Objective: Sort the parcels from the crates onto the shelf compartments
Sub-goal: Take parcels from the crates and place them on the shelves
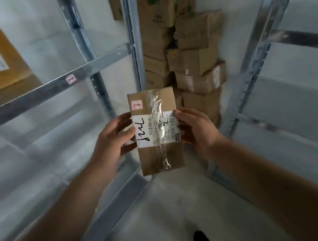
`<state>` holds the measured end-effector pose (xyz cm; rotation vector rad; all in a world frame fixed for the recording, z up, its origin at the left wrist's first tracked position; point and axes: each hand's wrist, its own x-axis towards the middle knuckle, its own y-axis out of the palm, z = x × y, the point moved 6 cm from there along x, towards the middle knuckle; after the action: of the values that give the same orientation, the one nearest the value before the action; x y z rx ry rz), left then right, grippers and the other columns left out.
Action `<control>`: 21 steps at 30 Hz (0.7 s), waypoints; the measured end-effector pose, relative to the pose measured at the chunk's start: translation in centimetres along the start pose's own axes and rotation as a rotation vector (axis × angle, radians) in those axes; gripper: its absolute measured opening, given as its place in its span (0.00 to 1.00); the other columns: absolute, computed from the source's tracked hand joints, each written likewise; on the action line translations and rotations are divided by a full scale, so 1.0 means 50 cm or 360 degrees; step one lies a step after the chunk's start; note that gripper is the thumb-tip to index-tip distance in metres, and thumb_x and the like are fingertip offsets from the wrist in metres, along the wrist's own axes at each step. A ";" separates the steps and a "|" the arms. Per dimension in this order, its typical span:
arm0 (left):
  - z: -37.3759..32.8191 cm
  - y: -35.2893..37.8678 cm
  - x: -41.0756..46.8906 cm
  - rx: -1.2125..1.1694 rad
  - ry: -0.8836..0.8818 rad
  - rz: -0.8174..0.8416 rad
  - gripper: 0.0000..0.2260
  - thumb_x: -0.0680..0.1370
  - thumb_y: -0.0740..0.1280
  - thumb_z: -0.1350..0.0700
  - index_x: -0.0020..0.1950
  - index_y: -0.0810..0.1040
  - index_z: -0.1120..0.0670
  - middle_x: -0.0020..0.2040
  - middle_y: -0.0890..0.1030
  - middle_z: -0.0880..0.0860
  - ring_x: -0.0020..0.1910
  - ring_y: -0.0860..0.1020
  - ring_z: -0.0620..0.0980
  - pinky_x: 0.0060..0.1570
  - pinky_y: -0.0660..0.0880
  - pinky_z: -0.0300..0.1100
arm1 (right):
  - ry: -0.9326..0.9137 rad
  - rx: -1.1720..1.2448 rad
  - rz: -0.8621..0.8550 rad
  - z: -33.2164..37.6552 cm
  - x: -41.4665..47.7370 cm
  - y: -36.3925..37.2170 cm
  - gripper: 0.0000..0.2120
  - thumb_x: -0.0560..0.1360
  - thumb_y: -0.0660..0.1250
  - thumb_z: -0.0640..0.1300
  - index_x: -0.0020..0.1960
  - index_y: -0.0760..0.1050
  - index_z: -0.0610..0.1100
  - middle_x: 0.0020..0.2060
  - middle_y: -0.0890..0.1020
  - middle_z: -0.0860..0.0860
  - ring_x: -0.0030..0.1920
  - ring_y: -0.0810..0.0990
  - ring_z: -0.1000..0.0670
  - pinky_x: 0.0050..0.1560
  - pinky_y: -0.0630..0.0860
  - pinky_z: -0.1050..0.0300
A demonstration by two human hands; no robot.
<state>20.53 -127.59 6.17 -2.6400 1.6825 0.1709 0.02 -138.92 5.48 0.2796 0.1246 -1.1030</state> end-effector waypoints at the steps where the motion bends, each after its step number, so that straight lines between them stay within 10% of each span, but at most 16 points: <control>1: 0.004 -0.010 0.005 0.0001 0.0006 -0.0067 0.16 0.82 0.67 0.60 0.71 0.78 0.52 0.62 0.86 0.52 0.60 0.85 0.54 0.57 0.81 0.54 | 0.0022 -0.0018 0.0067 -0.001 0.028 0.012 0.11 0.84 0.68 0.48 0.63 0.83 0.45 0.51 0.89 0.47 0.53 0.87 0.44 0.51 0.82 0.49; 17: 0.115 -0.180 -0.042 -0.0166 -0.0142 -0.1027 0.28 0.79 0.68 0.69 0.74 0.70 0.46 0.63 0.85 0.52 0.65 0.82 0.56 0.69 0.76 0.64 | 0.0102 -0.0524 0.1124 -0.146 0.224 0.324 0.17 0.84 0.66 0.54 0.72 0.76 0.62 0.57 0.88 0.52 0.60 0.87 0.45 0.62 0.81 0.31; 21: 0.141 -0.234 -0.029 -0.0197 -0.0157 -0.1118 0.28 0.80 0.69 0.65 0.74 0.70 0.42 0.64 0.85 0.48 0.65 0.81 0.55 0.71 0.72 0.68 | -0.0090 -0.0603 0.1219 -0.179 0.240 0.394 0.21 0.82 0.71 0.45 0.72 0.76 0.58 0.57 0.87 0.56 0.59 0.85 0.54 0.61 0.82 0.48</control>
<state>29.85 -120.86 -1.34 -3.0538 0.6594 0.3876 23.33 -138.46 -2.76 -0.0534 0.1552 -0.3121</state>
